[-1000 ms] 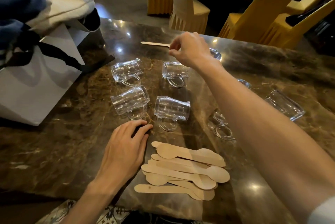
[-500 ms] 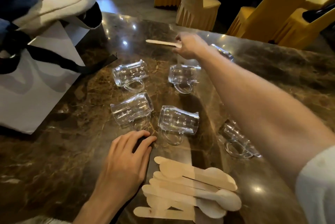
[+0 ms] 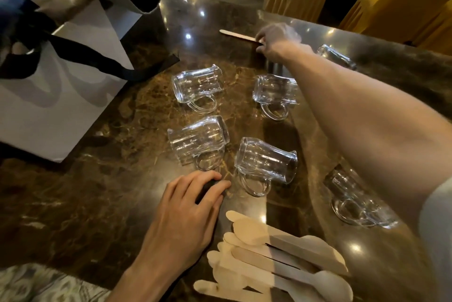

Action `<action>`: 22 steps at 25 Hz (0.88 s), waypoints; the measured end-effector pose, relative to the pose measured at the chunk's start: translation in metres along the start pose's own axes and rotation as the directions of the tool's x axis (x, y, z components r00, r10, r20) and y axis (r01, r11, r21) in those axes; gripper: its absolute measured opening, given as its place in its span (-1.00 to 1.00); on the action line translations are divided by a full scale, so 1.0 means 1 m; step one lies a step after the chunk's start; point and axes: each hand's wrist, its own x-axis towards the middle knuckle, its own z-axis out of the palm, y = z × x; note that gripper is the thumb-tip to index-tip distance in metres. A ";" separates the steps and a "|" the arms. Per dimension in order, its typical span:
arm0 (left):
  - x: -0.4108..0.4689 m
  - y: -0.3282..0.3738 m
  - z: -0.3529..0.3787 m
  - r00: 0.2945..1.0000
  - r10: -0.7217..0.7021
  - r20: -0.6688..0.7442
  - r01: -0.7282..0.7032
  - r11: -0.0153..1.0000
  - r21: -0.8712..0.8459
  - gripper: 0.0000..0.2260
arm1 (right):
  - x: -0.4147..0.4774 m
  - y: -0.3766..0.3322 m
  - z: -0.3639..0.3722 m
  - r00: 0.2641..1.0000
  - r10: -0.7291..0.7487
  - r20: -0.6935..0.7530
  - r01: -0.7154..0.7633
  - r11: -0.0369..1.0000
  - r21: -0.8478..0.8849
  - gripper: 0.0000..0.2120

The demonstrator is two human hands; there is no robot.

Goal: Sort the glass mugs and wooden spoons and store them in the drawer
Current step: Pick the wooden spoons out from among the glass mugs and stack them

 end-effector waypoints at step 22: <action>0.000 -0.005 0.005 0.999 -0.040 0.019 0.040 0.999 0.029 -0.68 | -0.011 -0.018 0.003 0.991 -0.067 -0.111 0.063 0.997 -0.043 -0.75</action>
